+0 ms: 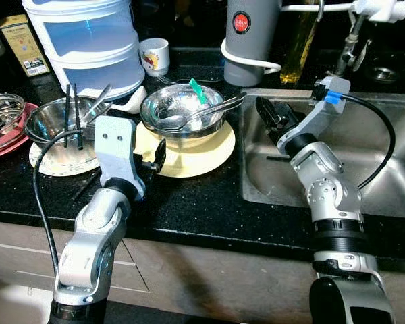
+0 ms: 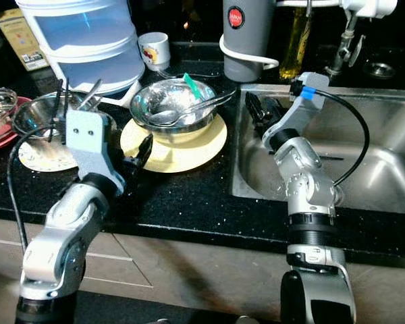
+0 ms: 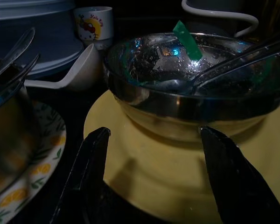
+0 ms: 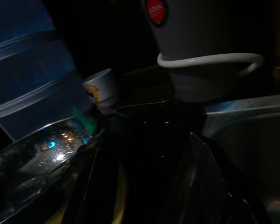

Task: Kitchen organization

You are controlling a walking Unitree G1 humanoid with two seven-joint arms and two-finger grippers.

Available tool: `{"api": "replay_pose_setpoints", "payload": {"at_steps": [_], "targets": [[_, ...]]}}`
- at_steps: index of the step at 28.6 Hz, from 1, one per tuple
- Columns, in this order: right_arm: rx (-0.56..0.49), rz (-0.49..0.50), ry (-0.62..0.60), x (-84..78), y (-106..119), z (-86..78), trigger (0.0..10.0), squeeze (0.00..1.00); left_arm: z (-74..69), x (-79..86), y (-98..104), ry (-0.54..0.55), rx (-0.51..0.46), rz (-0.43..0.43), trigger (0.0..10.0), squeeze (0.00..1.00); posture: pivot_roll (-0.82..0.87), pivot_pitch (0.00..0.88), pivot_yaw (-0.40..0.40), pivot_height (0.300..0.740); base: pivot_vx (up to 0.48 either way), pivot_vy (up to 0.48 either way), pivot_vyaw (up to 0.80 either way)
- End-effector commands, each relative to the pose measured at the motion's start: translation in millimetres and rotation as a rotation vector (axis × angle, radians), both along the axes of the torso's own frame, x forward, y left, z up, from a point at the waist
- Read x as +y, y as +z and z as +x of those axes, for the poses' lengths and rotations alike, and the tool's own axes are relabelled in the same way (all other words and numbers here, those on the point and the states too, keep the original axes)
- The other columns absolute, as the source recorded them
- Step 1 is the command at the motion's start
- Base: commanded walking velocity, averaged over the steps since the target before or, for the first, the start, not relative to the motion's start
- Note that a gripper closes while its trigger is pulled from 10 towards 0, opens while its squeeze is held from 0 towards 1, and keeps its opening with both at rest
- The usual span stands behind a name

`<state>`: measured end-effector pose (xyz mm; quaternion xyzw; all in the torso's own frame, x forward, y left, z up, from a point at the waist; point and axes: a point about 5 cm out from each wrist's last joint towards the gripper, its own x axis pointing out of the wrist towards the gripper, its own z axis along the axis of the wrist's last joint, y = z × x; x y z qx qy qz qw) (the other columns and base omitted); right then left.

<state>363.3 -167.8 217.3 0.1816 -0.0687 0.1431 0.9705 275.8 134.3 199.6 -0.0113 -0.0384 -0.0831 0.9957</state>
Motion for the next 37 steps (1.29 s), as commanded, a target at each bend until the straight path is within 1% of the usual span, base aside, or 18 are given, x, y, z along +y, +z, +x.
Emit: {"api": "replay_pose_setpoints", "payload": {"at_steps": [1, 3, 4, 7, 9, 10, 11, 14, 15, 16, 19, 21, 23, 24, 27, 30, 31, 37], "targets": [[0.0, -0.003, 0.003, 1.1, 1, 1.6, 10.0, 0.0, -3.9, -1.7, 0, -0.013, 0.016, -0.011, 10.0, 0.0, 0.02, 0.026, 0.004, 0.74, 0.0, 0.0, 0.0], [0.005, -0.014, 0.004, 0.9, 1, 2.2, 10.0, 0.0, -6.9, -2.3, 0, -0.008, 0.046, -0.011, 10.0, 0.0, 0.02, 0.026, 0.004, 0.74, 0.0, 0.0, 0.0], [0.005, -0.014, 0.004, 0.9, 1, 2.2, 10.0, 0.0, -6.9, -2.3, 0, -0.008, 0.046, -0.011, 10.0, 0.0, 0.02, 0.026, 0.004, 0.74, 0.0, 0.0, 0.0], [0.013, -0.029, 0.001, -0.4, 0, 2.9, 10.0, 0.0, -19.0, -1.9, -1, 0.023, 0.112, -0.017, 10.0, 0.0, 0.02, 0.028, 0.007, 0.74, 0.0, 0.0, 0.0], [0.015, -0.033, 0.0, -1.1, 0, 3.2, 10.0, 0.0, -25.2, -0.7, -2, 0.038, 0.14, -0.005, 10.0, 0.0, 0.03, 0.034, 0.005, 0.74, 0.0, 0.0, 0.0], [0.017, -0.033, 0.0, -1.3, -1, 3.4, 10.0, 0.0, -27.7, 2.2, -2, 0.054, 0.155, 0.023, 10.0, 0.0, 0.03, 0.036, 0.003, 0.74, 0.0, 0.0, 0.0], [0.017, -0.033, 0.0, -1.3, -1, 3.4, 10.0, 0.0, -27.7, 2.2, -2, 0.054, 0.155, 0.023, 10.0, 0.0, 0.03, 0.036, 0.003, 0.74, 0.0, 0.0, 0.0], [0.026, -0.042, 0.0, -1.2, -2, 4.2, 10.0, 0.0, -34.0, 17.3, 1, 0.115, 0.193, 0.105, 10.0, 0.0, 0.04, 0.043, 0.001, 0.74, 0.0, 0.0, 0.0], [0.026, -0.042, 0.0, -1.2, -2, 4.2, 10.0, 0.0, -34.0, 17.3, 1, 0.115, 0.193, 0.105, 10.0, 0.0, 0.04, 0.043, 0.001, 0.74, 0.0, 0.0, 0.0], [0.031, -0.046, -0.001, -1.2, -3, 4.6, 10.0, 0.0, -37.2, 26.0, 6, 0.143, 0.208, 0.146, 10.0, 0.0, 0.05, 0.047, 0.001, 0.74, 0.0, 0.0, 0.0], [0.035, -0.051, -0.003, -1.9, -4, 4.9, 10.0, 0.0, -39.6, 31.9, 8, 0.157, 0.231, 0.169, 10.0, 0.0, 0.05, 0.05, -0.001, 0.74, 0.0, 0.0, 0.0], [0.042, -0.057, -0.009, -3.2, -5, 5.1, 10.0, 0.0, -42.2, 39.0, 12, 0.176, 0.259, 0.213, 10.0, 0.0, 0.05, 0.052, -0.001, 0.74, 0.0, 0.0, 0.0], [0.048, -0.061, -0.014, -4.4, -6, 5.1, 10.0, 0.0, -44.2, 45.8, 18, 0.196, 0.275, 0.235, 10.0, 0.0, 0.06, 0.056, -0.002, 0.74, 0.0, 0.0, 0.0], [0.053, -0.063, -0.019, -5.7, -7, 4.9, 10.0, 0.0, -46.0, 52.1, 21, 0.214, 0.292, 0.251, 10.0, 0.0, 0.06, 0.058, -0.001, 0.74, 0.0, 0.0, 0.0], [0.06, -0.066, -0.027, -7.4, -9, 5.2, 10.0, 0.0, -49.9, 62.7, 21, 0.237, 0.329, 0.283, 10.0, 0.0, 0.06, 0.06, -0.002, 0.74, 0.0, 0.0, 0.0], [0.064, -0.066, -0.03, -8.0, -9, 5.6, 10.0, 0.0, -52.3, 65.2, 17, 0.226, 0.355, 0.286, 10.0, 0.0, 0.06, 0.061, -0.007, 0.74, 0.0, 0.0, 0.0], [0.067, -0.067, -0.032, -8.6, -10, 5.9, 10.0, 0.0, -54.6, 67.5, 14, 0.217, 0.382, 0.269, 10.0, 0.0, 0.06, 0.064, -0.009, 0.74, 0.0, 0.0, 0.0], [0.068, -0.068, -0.034, -9.5, -9, 6.4, 10.0, 0.0, -57.2, 74.1, 11, 0.22, 0.42, 0.226, 10.0, 0.0, 0.06, 0.064, -0.013, 0.74, 0.0, 0.0, 0.0]]}}
